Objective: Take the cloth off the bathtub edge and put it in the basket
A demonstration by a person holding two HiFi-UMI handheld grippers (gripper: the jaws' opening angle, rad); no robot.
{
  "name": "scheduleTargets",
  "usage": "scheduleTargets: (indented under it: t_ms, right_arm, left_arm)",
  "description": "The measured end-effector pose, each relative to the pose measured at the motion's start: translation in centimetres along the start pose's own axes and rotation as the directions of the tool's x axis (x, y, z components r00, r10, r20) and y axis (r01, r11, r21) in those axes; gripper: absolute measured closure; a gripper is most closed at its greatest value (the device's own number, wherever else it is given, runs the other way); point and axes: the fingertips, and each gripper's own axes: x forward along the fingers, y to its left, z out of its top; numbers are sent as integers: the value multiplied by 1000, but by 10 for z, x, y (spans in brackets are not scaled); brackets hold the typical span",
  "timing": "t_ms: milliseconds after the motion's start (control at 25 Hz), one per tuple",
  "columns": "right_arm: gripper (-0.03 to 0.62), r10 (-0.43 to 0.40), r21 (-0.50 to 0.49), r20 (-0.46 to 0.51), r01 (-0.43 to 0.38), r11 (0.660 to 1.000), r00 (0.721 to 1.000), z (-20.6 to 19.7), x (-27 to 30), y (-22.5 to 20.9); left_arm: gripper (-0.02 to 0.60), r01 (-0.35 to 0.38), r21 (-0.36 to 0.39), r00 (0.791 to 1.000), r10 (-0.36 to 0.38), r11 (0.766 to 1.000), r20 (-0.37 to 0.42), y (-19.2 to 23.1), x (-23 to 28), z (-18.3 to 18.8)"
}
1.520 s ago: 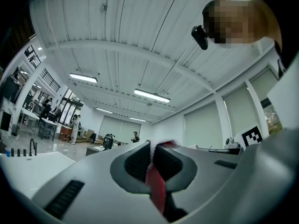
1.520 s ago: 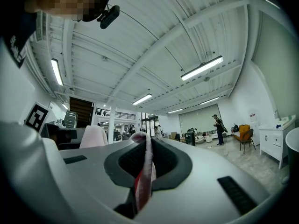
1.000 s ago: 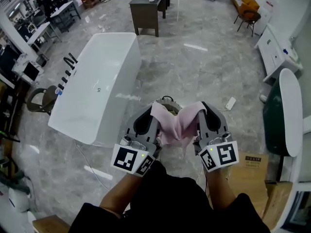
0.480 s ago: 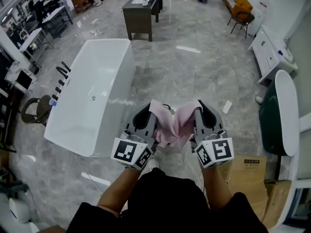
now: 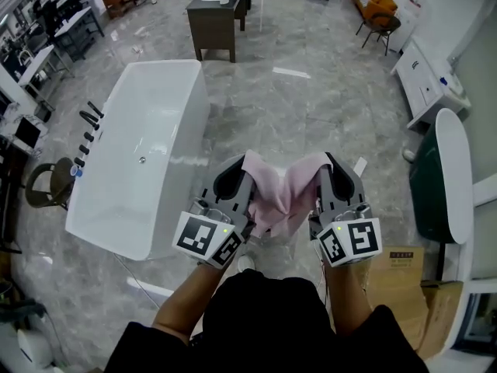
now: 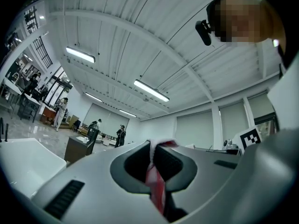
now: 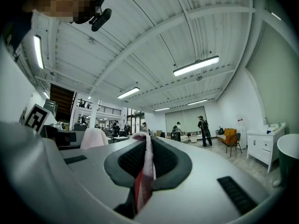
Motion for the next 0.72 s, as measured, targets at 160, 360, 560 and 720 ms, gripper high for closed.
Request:
scheduleTargets:
  t_ms: [160, 360, 560, 720]
  right_arm:
    - [557, -18, -16, -1, 18, 1000, 1000, 2, 13, 1]
    - [557, -19, -52, -8, 18, 999, 1000, 7, 23, 3]
    - [557, 13, -55, -17, -14, 998, 1000, 3, 35, 12]
    - [557, 41, -43, -7, -41, 998, 999, 4, 44, 13]
  left_arm:
    - [560, 21, -7, 1000, -21, 1000, 7, 11, 10, 5]
    - [560, 31, -1, 999, -31, 1000, 22, 18, 14, 13]
    - [560, 4, -8, 999, -4, 1000, 37, 30, 16, 13]
    - [560, -18, 15, 999, 17, 1000, 39, 38, 21, 17]
